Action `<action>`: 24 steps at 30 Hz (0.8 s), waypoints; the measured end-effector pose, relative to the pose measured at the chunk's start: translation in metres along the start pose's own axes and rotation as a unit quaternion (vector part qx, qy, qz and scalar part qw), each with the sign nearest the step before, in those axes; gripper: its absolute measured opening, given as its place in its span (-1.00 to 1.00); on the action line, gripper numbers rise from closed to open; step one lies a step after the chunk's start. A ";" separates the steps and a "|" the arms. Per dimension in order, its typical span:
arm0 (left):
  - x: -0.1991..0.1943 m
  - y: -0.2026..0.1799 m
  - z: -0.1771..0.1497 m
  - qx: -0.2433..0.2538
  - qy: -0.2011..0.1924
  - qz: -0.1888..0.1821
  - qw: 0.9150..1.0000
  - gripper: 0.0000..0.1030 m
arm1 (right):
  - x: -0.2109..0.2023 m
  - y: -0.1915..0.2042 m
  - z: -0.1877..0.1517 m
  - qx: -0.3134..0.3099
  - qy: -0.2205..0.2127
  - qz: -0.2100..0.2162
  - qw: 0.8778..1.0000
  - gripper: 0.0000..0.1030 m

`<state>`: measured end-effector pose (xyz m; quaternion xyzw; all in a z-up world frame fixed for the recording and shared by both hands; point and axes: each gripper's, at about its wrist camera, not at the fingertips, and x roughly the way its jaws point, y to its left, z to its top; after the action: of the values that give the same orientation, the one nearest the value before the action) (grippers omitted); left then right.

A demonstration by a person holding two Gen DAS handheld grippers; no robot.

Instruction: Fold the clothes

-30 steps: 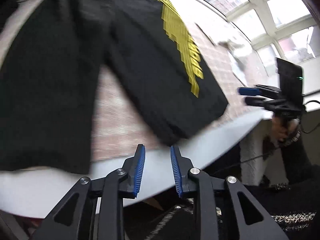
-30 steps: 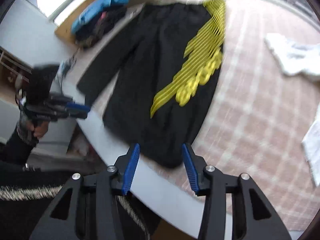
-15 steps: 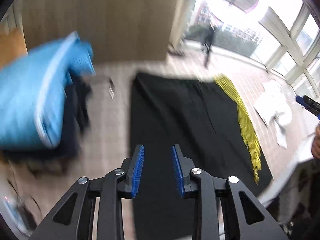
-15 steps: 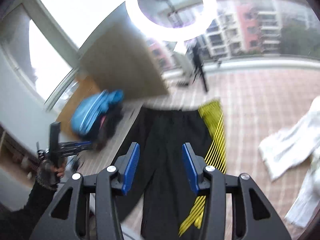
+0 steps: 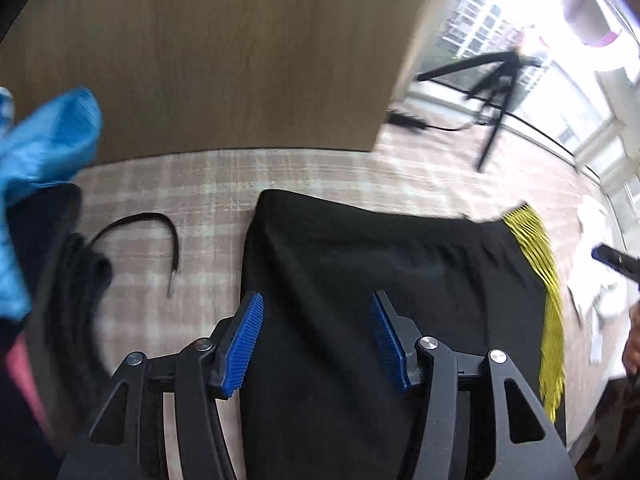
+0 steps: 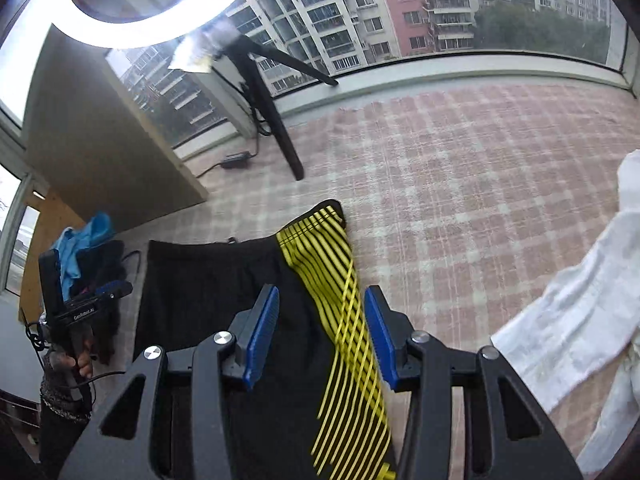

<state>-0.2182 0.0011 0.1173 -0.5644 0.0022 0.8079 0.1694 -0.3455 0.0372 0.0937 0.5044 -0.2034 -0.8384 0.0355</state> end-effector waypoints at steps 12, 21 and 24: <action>0.048 -0.006 0.025 0.004 -0.007 0.044 0.999 -0.07 | 0.079 -0.039 0.031 0.037 0.028 0.043 0.998 -0.15; 0.043 0.037 0.028 -0.015 -0.009 0.012 1.000 -0.81 | 0.093 -0.033 0.038 0.028 0.036 0.102 0.994 -0.02; 0.040 0.049 0.028 -0.032 -0.017 -0.003 0.999 -0.81 | 0.099 -0.024 0.038 0.016 0.040 0.102 0.994 -0.02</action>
<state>-0.2697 -0.0289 0.0818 -0.5558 -0.0288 0.8165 0.1537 -0.4233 0.0445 0.0182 0.5145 -0.2656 -0.8064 0.1206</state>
